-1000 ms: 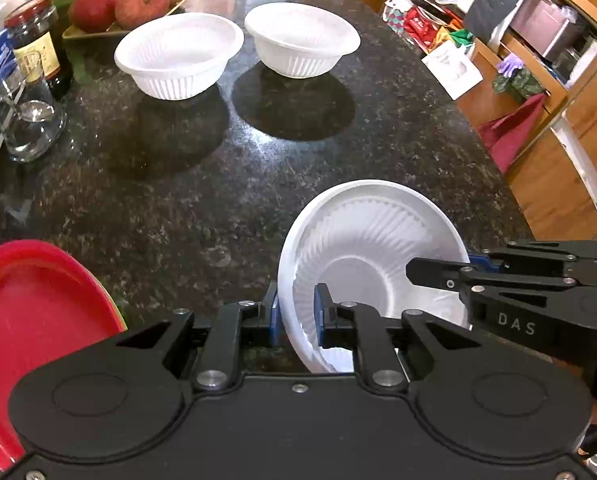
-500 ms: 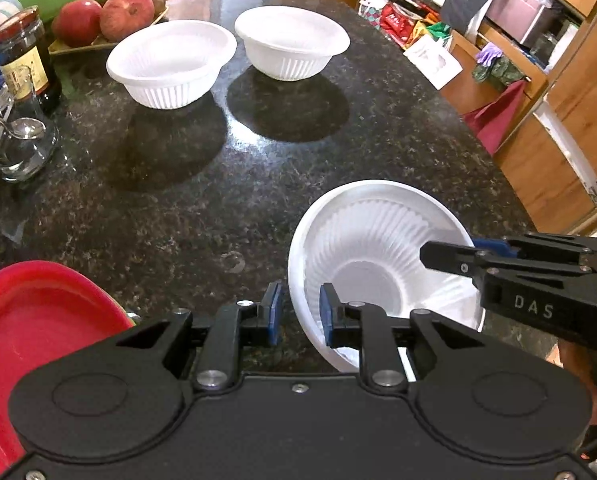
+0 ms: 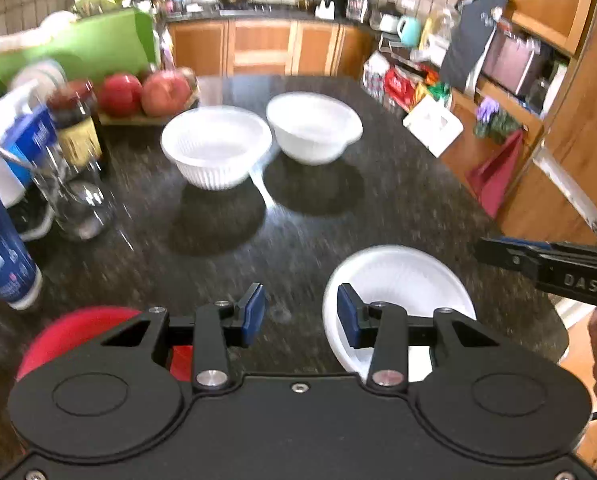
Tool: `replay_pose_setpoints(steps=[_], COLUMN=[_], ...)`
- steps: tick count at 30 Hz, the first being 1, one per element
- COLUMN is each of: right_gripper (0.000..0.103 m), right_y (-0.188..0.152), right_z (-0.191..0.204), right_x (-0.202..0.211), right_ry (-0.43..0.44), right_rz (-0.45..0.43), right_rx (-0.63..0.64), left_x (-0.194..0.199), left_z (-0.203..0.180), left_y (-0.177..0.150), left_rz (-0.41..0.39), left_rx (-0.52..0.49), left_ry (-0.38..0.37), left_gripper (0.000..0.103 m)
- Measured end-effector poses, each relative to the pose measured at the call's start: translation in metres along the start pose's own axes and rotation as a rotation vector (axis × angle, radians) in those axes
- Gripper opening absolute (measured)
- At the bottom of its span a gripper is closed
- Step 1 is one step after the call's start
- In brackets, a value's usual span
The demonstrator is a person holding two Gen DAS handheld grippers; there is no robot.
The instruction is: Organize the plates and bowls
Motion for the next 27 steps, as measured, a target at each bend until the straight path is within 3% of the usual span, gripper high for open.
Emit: replay_pose_setpoints(steps=[10,16,27], right_gripper=[0.034,0.034,0.034], right_y=[0.044,0.071,0.119], right_z=[-0.012,-0.035,-0.076], right_x=[-0.002,-0.018,-0.071], right_ry=[0.077,0.090,0.168], right_rz=[0.026,0.041,0.107], right_rx=[-0.006,0.036,0.128], left_x=[0.002,-0.023,-0.082], left_z=[0.009,-0.001,-0.014], left_y=[0.050,0.072,0.088], left_rz=[-0.090,-0.070,0.003], left_rx=[0.039,0.087,0.208], left_ry=[0.051,0.050,0.149], left_gripper=[0.050,0.049,0.049])
Point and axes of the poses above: each gripper's, at about its wrist camera, not at the fingertips, and x roughly against the way its jaws point, z to its left, y to its top, the point moved 9 cm from there along -x, roughly the way its jaws point, and after that the axes turned 3 degrees about -z, right-handed, at the moved point
